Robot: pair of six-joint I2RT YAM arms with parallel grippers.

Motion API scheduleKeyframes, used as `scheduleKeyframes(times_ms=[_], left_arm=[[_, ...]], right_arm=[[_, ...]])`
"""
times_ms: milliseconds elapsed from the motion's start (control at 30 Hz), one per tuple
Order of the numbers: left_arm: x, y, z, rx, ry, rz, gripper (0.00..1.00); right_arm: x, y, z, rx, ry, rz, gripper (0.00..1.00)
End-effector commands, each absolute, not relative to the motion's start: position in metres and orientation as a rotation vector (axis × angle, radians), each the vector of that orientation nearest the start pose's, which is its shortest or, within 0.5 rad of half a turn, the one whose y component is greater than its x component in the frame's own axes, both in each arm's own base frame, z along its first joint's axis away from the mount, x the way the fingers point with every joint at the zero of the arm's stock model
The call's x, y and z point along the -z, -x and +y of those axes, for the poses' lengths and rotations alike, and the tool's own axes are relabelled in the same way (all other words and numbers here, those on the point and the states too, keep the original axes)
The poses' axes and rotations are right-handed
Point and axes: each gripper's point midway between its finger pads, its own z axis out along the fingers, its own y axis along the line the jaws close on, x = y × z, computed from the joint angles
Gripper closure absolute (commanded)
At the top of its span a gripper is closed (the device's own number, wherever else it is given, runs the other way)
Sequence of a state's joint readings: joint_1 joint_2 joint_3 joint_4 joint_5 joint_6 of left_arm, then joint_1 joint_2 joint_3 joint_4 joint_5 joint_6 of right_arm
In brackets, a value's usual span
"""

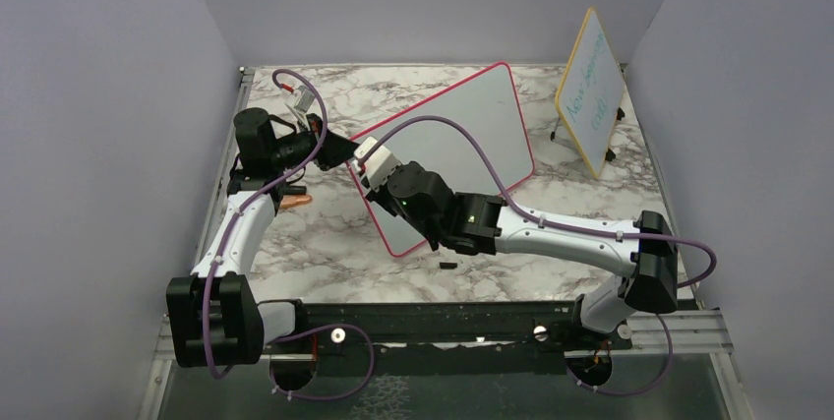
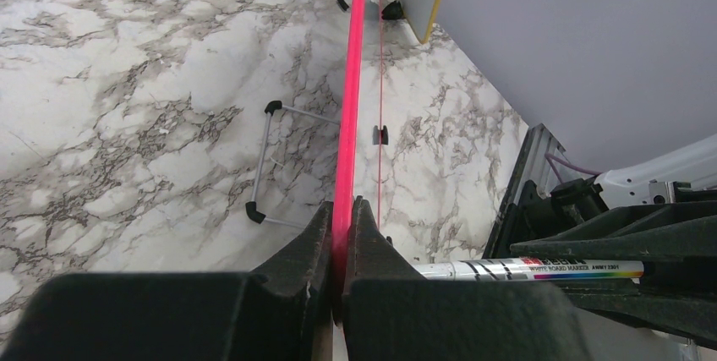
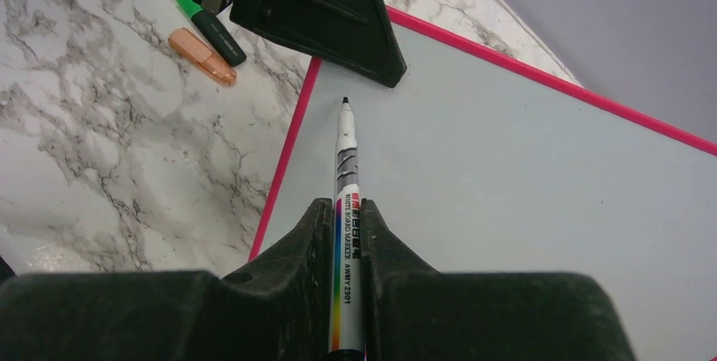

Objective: Write a sentence on the whiteboard

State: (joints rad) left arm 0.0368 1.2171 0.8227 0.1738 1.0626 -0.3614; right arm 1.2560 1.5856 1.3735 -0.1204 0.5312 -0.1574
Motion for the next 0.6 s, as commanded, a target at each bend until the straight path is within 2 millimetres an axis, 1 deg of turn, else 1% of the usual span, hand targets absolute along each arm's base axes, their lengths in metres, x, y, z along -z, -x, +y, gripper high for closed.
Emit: scheduleKeyframes(times_ms=[0,567], left_arm=[[-0.236,-0.323,-0.147,1.118,-0.452,1.805,1.0],[-0.235,-0.323,-0.148,1.125,-0.455,1.806,1.0]], right_arm=[[-0.285,-0.238,0.426,-0.264,0.871,1.61,0.99],[-0.273,-0.242,0.424,-0.213,0.881,1.643,1.0]])
